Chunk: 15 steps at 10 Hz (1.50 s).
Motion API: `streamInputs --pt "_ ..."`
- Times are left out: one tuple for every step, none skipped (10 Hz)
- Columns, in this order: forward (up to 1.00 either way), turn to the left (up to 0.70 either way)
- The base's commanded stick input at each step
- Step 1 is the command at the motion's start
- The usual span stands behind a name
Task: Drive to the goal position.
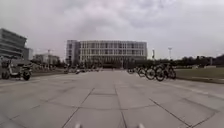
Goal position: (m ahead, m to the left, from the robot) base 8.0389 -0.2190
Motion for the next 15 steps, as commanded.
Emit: streamInputs --pt "0.5 0.0" --pt "0.5 0.0" --pt "0.5 0.0" --pt "0.5 0.0" --pt "0.5 0.0" --pt "0.5 0.03" --pt "0.5 0.13" --pt "0.5 0.23" --pt "0.5 0.09" --pt "0.5 0.03" --pt "0.5 0.0" --pt "0.5 0.0" --pt "0.5 0.0" --pt "0.5 0.0" --pt "0.5 0.0"
